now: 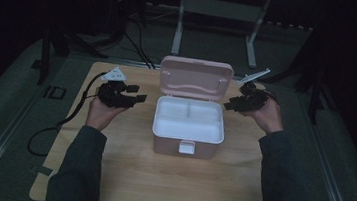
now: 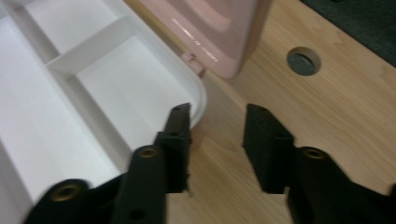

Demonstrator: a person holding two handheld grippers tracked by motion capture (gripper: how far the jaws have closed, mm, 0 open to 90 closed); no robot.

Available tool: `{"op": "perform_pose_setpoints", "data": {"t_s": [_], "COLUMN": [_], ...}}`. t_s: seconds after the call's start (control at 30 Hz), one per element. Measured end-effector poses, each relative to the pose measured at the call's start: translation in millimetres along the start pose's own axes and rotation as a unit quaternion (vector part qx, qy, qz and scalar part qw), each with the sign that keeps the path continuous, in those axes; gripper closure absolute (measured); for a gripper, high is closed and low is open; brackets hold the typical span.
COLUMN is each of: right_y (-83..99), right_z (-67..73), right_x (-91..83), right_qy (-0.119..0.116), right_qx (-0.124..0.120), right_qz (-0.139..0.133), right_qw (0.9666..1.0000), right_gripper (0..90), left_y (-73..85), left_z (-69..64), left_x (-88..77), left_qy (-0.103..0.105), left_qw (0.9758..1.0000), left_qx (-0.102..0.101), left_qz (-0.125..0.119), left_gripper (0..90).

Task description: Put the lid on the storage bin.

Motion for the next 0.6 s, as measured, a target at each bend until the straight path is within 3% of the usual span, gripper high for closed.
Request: {"op": "perform_pose_setpoints", "data": {"t_s": [0.4,0.6], "right_y": [-17.1,-22.7], "right_z": [-26.7,-36.2], "right_x": [-5.3,-1.1], "right_qy": [0.036,0.040], "right_qx": [0.043,0.063], "right_qz": [-0.038,-0.044], "right_qw": [0.9977,0.9962], "right_gripper": [65.1,67.4], "left_y": [-21.3,-36.9], "left_z": [16.9,25.0], "left_x": [15.1,19.0], "left_qy": [-0.011,-0.021], "left_qw": [0.9998,0.9994], "left_qx": [-0.015,-0.026], "left_qz": [0.003,-0.008], "left_gripper": [47.4,47.4]}}
Point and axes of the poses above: each handheld gripper's, and its own axes: x roughly forward along the jaws, y roughly out of its underside, z roughly to its left, the point moved 10 cm from there along x, roughly forward along the jaws, and after that the axes turned 6 degrees about y, right-handed, at the moved point
